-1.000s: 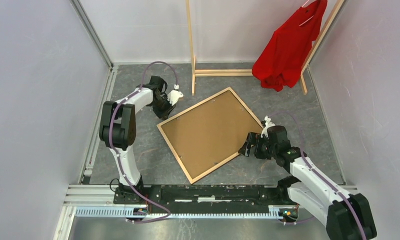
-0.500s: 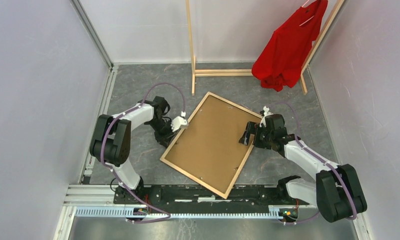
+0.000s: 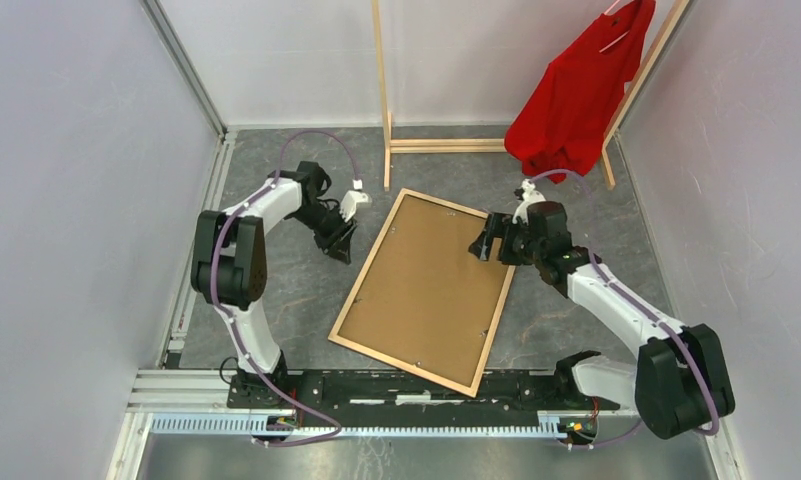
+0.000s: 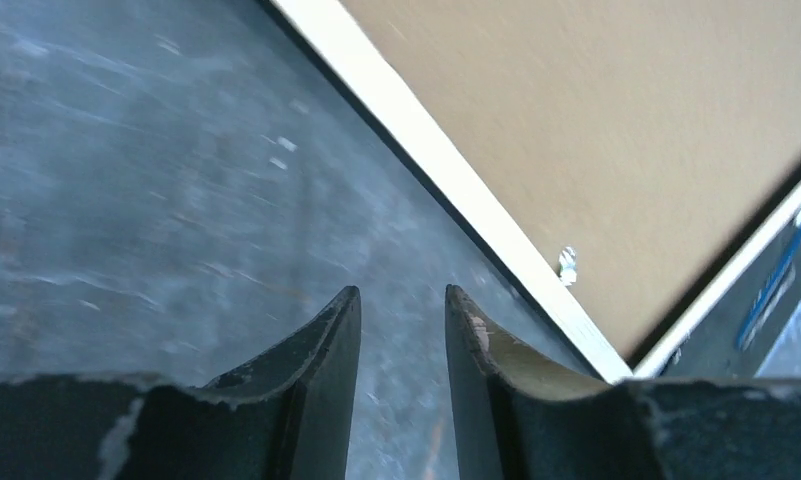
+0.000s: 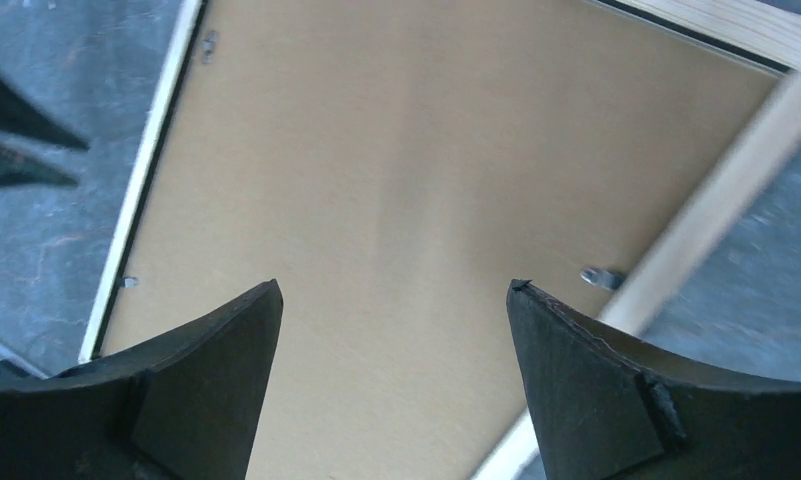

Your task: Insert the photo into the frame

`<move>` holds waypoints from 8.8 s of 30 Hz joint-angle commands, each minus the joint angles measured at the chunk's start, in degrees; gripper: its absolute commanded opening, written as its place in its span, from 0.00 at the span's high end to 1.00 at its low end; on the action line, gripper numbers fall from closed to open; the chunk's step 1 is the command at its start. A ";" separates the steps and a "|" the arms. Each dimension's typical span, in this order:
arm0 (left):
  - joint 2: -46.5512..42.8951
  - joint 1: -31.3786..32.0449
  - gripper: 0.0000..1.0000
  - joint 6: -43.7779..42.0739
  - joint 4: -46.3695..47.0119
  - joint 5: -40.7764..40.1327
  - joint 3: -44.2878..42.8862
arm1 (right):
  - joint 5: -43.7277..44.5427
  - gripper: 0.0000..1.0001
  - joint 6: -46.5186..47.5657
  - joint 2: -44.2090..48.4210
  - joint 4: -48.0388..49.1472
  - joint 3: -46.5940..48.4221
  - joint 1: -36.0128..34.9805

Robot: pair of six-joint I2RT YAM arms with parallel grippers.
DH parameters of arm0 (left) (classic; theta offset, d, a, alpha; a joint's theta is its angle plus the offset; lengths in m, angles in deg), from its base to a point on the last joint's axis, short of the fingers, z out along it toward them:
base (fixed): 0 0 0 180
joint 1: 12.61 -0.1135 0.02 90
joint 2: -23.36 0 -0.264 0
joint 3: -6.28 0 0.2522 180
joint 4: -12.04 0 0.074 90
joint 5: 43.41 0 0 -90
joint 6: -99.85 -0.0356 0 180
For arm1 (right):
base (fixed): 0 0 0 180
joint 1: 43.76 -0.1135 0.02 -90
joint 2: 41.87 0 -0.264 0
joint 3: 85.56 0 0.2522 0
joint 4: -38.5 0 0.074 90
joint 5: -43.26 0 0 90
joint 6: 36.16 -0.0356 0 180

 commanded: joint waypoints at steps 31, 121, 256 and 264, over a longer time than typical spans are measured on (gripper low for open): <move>14.49 -0.25 0.80 13.76 5.89 13.82 -9.57 | -4.06 0.25 -13.10 -49.67 24.84 33.54 -18.28; 10.85 1.72 0.76 7.23 3.80 9.38 -8.09 | 5.47 0.27 -9.01 -43.60 20.97 26.54 -5.98; -72.41 -2.94 0.63 -58.68 2.83 12.88 28.02 | 24.04 0.02 27.79 6.09 -7.08 27.30 -53.78; -68.14 -2.94 0.67 -51.23 -1.76 16.38 19.71 | 20.30 0.02 41.77 34.44 -6.19 5.39 -53.74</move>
